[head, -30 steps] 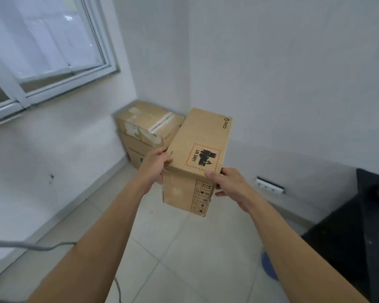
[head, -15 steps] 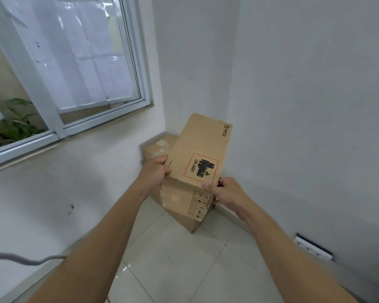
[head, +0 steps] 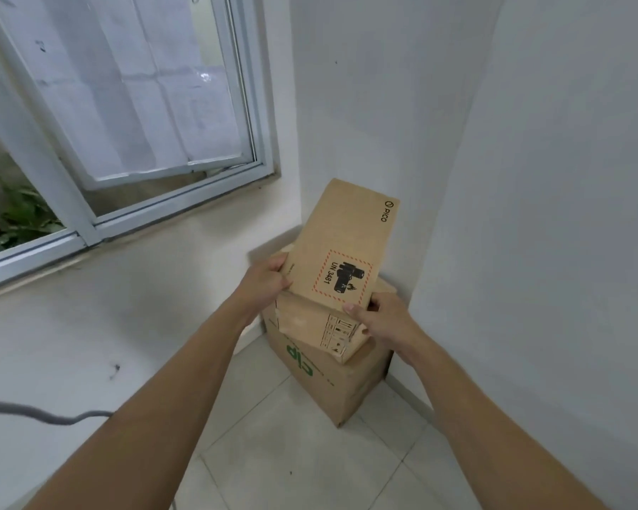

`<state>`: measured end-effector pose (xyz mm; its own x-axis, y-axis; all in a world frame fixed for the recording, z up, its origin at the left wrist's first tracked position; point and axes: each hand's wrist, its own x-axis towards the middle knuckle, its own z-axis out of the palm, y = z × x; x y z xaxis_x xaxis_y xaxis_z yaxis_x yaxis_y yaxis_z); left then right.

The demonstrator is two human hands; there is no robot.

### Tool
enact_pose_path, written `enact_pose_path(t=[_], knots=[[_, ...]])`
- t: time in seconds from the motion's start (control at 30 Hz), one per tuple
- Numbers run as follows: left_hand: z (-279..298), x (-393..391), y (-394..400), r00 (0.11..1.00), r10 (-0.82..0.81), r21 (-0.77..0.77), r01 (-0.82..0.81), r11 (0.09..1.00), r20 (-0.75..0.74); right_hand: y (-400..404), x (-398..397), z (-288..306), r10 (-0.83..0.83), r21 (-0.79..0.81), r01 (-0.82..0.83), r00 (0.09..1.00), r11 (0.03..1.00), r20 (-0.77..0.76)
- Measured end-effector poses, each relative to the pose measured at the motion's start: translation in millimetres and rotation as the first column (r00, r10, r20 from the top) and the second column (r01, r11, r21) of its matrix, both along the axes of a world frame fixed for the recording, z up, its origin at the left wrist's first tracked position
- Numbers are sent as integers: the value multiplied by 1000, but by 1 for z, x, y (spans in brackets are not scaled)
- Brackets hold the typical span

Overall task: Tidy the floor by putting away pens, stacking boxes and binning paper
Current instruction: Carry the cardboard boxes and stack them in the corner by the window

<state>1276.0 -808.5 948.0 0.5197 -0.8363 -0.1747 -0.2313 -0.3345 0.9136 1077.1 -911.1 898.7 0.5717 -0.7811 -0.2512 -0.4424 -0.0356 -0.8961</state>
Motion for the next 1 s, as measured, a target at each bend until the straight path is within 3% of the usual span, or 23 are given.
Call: enact_pose_path(t=[0.43,0.67,0.8,0.9,1.0], knots=[[-64,160,-177,963,-267,121,262,957,24,-133,140,-55,-173,4,176,973,984,-151],[-124,246,-232,838,-537,356,475,805,94,-141,217,-102,-268,139,325,908,935,-324],[-145,273,-237,852,-522,391,467,793,44,-141,249,-117,-287,101,358,863,928,-416],[-150,300,-244,849,-478,384,373,845,227,-153,280,-107,-379,43,425,846,904,-375],[-146,321,-252,773,-521,419,365,831,362,-163,308,-103,-413,73,452,861,889,-299]])
